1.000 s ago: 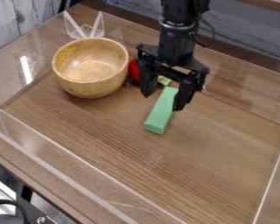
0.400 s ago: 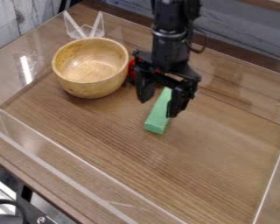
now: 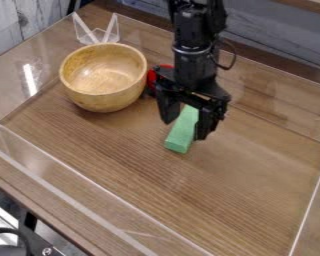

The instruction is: Put the green block in the brown bowl

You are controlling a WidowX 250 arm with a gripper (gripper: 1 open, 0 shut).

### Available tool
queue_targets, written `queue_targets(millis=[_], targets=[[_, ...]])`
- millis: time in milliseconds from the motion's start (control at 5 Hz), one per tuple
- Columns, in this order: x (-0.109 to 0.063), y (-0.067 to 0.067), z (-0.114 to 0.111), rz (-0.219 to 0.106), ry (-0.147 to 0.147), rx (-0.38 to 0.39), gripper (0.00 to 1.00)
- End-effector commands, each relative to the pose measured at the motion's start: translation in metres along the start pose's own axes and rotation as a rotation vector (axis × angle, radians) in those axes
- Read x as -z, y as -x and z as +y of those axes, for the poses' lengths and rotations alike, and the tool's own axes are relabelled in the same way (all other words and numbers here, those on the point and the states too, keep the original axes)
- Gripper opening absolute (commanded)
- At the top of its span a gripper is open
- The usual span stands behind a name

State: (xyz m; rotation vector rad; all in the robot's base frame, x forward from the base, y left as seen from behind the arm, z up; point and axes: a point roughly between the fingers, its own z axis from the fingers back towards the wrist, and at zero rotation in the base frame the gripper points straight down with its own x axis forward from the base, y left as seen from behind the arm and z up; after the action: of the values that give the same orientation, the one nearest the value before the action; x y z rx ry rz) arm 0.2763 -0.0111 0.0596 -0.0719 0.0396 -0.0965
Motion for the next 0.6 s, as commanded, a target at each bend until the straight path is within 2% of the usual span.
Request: queue_targets(millis=[0, 400], targets=[[-0.008, -0.021, 0.006, -0.068, -0.004, 0.02, 1.0], [0.025, -0.017, 0.017, -0.072, 0.001, 0.007, 1.0]])
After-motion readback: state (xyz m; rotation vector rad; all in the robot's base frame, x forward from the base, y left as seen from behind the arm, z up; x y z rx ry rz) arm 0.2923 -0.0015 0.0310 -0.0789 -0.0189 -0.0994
